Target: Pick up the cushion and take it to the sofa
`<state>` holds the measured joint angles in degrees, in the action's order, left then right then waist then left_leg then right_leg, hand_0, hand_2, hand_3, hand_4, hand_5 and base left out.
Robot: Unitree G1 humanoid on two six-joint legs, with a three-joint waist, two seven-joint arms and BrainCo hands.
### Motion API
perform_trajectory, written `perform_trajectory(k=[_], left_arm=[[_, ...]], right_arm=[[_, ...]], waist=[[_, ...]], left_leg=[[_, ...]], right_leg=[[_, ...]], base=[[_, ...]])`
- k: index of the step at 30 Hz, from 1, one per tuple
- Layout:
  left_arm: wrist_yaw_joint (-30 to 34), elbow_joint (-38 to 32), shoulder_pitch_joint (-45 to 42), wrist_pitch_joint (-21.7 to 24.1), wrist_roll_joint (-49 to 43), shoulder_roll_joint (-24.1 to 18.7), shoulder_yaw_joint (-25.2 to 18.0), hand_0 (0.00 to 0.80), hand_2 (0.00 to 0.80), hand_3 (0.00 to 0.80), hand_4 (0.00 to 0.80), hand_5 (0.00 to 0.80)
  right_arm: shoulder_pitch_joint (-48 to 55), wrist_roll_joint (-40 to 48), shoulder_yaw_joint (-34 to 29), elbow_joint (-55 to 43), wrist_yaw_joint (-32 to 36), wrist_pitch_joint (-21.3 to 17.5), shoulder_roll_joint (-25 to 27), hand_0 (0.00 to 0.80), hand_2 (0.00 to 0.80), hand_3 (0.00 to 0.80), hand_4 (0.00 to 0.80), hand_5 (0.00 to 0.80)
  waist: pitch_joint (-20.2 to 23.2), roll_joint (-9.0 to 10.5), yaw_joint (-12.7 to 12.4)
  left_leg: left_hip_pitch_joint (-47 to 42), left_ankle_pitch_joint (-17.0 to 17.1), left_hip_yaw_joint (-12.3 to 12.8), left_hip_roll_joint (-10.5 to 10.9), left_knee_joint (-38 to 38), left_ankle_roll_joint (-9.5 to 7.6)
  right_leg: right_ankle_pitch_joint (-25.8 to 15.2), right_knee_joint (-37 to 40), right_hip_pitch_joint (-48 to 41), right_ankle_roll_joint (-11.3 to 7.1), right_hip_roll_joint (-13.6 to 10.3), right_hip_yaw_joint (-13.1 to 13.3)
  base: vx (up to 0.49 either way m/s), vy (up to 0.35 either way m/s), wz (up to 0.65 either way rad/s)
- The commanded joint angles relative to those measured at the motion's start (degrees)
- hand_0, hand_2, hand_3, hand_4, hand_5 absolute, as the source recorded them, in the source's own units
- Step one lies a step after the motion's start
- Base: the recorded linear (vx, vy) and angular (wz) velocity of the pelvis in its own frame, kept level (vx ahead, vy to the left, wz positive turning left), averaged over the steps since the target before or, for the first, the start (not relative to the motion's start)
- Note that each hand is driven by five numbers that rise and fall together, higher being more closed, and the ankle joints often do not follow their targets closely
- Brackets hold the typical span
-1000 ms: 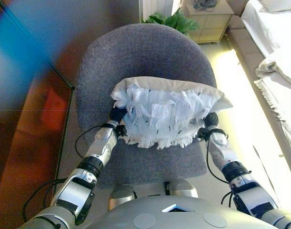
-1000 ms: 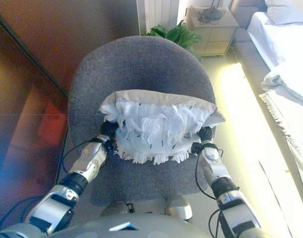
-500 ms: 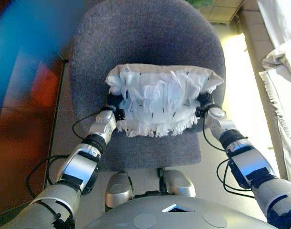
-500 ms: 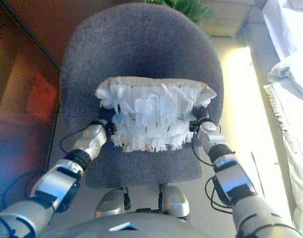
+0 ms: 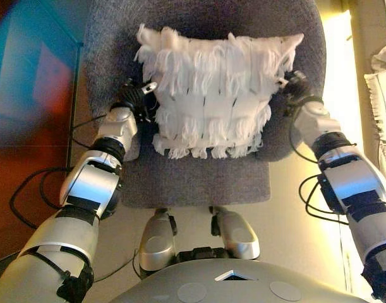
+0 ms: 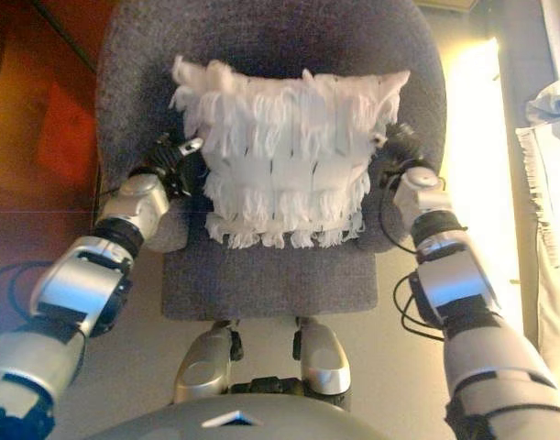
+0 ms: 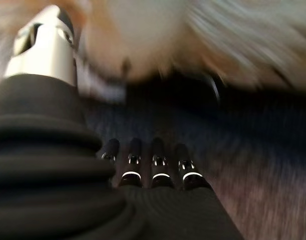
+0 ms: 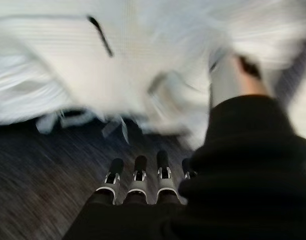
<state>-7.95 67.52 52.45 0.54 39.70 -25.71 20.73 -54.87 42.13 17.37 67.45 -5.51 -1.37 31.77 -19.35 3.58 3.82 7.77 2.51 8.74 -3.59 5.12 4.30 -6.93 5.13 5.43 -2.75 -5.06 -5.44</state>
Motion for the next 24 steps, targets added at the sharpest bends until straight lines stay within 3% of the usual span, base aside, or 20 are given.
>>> perform_trajectory(k=[1, 6, 12, 15, 20, 24], left_arm=[[0.97, 5.24, 6.35, 4.54, 3.57, -3.59, -1.13, 0.000, 0.000, 0.000, 0.000, 0.000], [-1.51, 2.02, -0.15, 6.13, 4.23, -8.08, -3.70, 0.000, 0.000, 0.000, 0.000, 0.000], [-6.81, 1.98, -15.18, 6.00, 1.66, -11.58, -11.83, 0.000, 0.000, 0.000, 0.000, 0.000], [-6.39, 0.46, -23.97, 4.75, -2.02, -9.83, -14.27, 0.000, 0.000, 0.000, 0.000, 0.000], [-10.27, -1.04, -39.83, 7.99, -14.54, -2.13, -16.14, 0.000, 0.000, 0.000, 0.000, 0.000], [-8.94, 1.20, -49.31, 4.24, -20.56, 4.26, -16.29, 0.000, 0.000, 0.000, 0.000, 0.000]], right_arm=[[-3.24, 2.16, -1.27, -1.56, -1.70, -5.61, 7.60, 0.000, 0.000, 0.000, 0.000, 0.000], [5.23, 1.42, -7.37, -4.73, -3.96, -9.98, 12.14, 0.000, 0.000, 0.000, 0.000, 0.000], [23.40, -4.65, -17.33, -9.72, -10.91, -12.71, 12.46, 0.000, 0.000, 0.000, 0.000, 0.000], [33.73, -7.47, -19.92, -12.49, -13.07, -9.17, 9.37, 0.000, 0.000, 0.000, 0.000, 0.000], [48.24, -7.69, -23.08, 1.37, -3.04, -5.85, 0.45, 0.000, 0.000, 0.000, 0.000, 0.000], [55.34, -10.28, -20.45, 6.13, -1.77, -2.52, -9.04, 0.000, 0.000, 0.000, 0.000, 0.000]], waist=[[0.45, -2.24, -0.04], [0.32, -3.03, 0.04], [1.23, -3.55, -0.03], [2.37, -3.57, -0.10], [5.34, -3.14, -1.87], [8.18, -2.76, -3.37]], left_leg=[[-2.16, -2.17, -1.14, 0.14, -0.12, 0.29], [-2.15, -2.56, -1.12, 0.54, -0.12, -0.01], [-2.91, -2.45, -1.24, 0.91, -0.12, -0.25], [-3.78, -2.48, -1.40, 0.93, -0.12, -0.51], [-6.54, -2.59, -2.10, 0.87, -0.12, -1.02], [-9.09, -2.72, -2.90, 0.94, -0.12, -1.31]], right_leg=[[2.89, -0.13, 1.10, -4.14, -2.12, -1.41], [3.37, -0.33, 1.07, -4.06, -2.48, -2.31], [4.27, -0.57, 0.07, -3.72, -2.75, -3.45], [4.75, -0.59, -1.04, -3.33, -2.55, -3.77], [5.53, -0.66, -4.40, -2.54, -1.87, -4.49], [5.88, -0.80, -7.15, -1.95, -1.28, -4.72]], base=[[0.052, 0.058, 0.00], [0.025, 0.043, -0.02], [0.015, 0.023, -0.02], [0.030, 0.013, -0.05], [0.075, -0.025, 0.06], [0.105, -0.039, 0.14]])
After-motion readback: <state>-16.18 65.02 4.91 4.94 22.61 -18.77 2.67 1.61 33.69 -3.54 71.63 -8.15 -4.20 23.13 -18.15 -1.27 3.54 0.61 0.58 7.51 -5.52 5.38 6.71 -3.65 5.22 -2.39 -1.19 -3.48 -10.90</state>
